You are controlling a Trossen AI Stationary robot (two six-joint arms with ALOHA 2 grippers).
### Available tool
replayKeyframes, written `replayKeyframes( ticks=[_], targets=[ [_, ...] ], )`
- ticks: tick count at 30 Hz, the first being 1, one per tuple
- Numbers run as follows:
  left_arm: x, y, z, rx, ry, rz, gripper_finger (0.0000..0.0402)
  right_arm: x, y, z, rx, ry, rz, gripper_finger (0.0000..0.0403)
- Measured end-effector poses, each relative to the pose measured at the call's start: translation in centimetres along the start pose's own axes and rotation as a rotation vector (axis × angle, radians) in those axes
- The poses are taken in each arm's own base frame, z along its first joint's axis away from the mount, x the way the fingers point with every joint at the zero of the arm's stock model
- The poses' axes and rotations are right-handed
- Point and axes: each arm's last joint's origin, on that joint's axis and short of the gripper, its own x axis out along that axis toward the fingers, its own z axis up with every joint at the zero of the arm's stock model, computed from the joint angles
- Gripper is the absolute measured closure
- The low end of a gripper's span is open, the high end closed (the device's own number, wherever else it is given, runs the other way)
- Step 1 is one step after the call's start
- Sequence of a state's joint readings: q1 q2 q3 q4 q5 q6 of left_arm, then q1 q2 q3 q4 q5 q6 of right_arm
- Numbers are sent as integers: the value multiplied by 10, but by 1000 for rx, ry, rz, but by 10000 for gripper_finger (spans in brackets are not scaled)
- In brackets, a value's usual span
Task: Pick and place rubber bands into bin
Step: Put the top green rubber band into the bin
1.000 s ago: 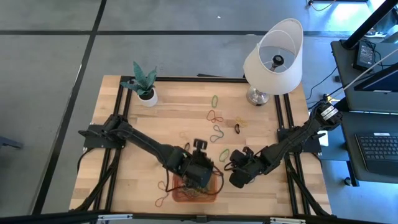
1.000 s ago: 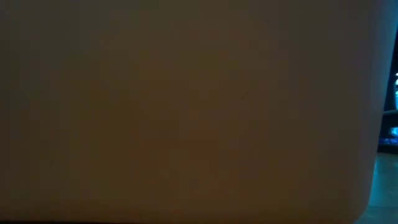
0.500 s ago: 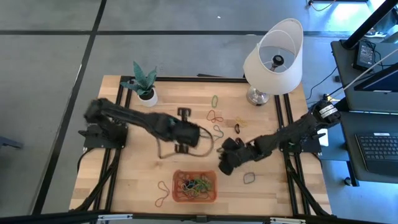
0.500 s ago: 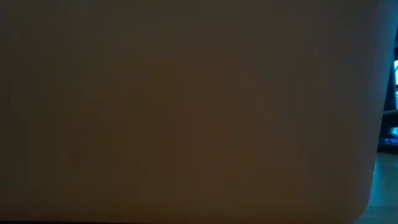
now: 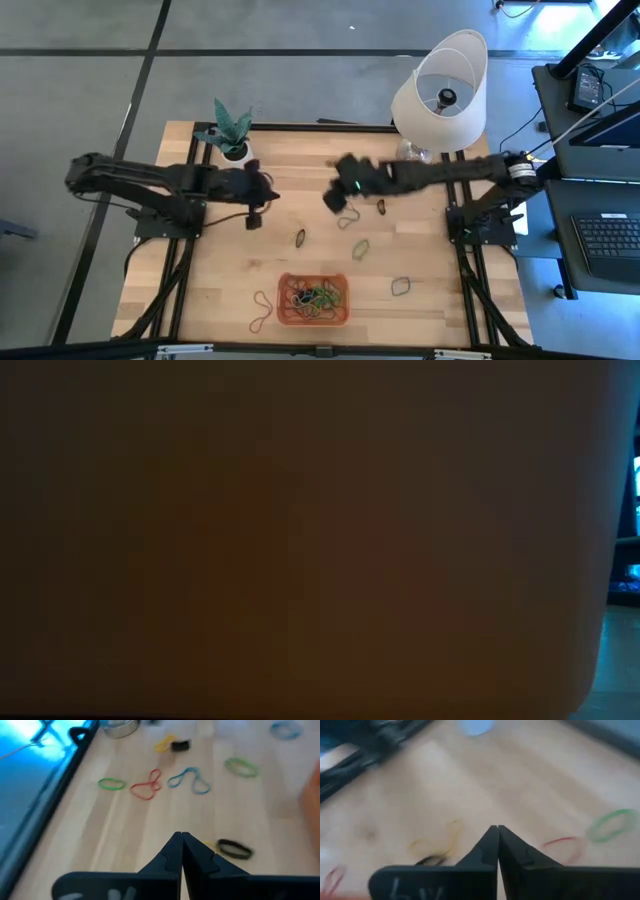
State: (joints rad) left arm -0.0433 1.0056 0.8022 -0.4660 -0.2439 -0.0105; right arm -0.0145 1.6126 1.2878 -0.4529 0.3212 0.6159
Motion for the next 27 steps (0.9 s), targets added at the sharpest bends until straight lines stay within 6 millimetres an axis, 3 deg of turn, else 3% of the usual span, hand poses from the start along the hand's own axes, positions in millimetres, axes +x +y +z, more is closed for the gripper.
replayKeyframes(
  ticks=[4, 8, 15, 27],
  targets=[
    [-4, 10, -20, -69, -59, -20, 399, 13, -19, 38, 19, 46, -126, 391],
    [-9, 18, -29, -100, -75, 7, 400, 42, -35, 53, 24, 134, -229, 393],
    [-13, 24, -31, -68, -75, 36, 399, 89, -67, 52, 165, 300, -351, 371],
    [-12, 24, -32, -30, -58, 19, 401, 132, -109, 39, 349, 426, -439, 213]
  ],
)
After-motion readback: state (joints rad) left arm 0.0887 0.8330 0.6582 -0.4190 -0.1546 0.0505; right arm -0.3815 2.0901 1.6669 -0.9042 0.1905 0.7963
